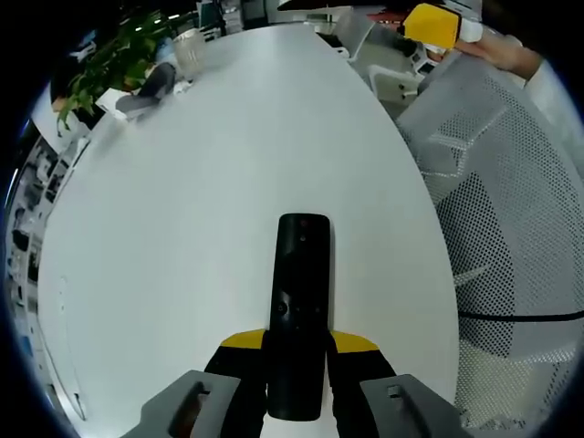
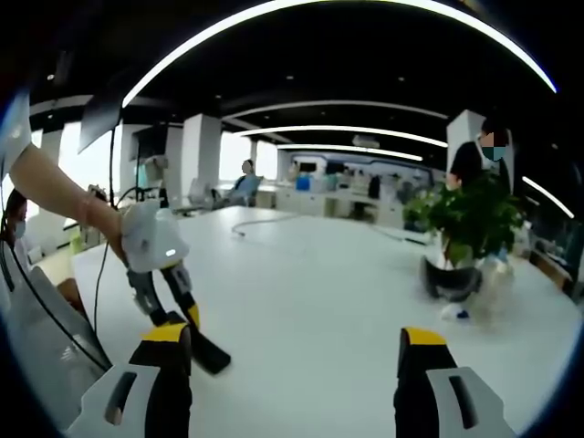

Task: Press the specified remote control buttons in sequence, fully releasing each button before pressing the next.

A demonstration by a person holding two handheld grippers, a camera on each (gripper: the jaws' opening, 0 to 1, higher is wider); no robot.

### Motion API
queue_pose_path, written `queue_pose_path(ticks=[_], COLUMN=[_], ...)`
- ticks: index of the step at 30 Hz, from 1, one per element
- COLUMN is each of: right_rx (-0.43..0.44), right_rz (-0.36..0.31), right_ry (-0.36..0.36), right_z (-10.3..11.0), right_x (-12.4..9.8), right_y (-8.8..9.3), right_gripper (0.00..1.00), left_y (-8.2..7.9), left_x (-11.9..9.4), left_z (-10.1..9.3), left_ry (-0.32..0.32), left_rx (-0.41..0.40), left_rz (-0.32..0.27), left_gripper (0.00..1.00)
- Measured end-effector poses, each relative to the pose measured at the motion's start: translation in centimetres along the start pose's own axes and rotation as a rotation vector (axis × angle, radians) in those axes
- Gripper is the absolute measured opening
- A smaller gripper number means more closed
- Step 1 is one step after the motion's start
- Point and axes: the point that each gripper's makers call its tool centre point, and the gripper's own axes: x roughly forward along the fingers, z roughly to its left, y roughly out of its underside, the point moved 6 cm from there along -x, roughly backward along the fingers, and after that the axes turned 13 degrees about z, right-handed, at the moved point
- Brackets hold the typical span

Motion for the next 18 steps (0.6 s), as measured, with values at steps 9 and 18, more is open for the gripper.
queue_pose_path(ticks=[9,18], right_rx=[-0.003,-0.008], right_rz=[0.006,0.013], right_ry=[-0.002,-0.008], right_z=[0.04,0.15], right_x=[0.05,0.13], right_y=[0.05,0.09], right_gripper=[0.92,0.91], left_y=[0.02,0.03], left_x=[0.01,0.02], left_z=[-0.27,-0.56], left_ry=[0.000,0.000], left_rx=[-0.001,0.000], left_rz=[-0.006,-0.010], left_gripper=[0.24,0.24])
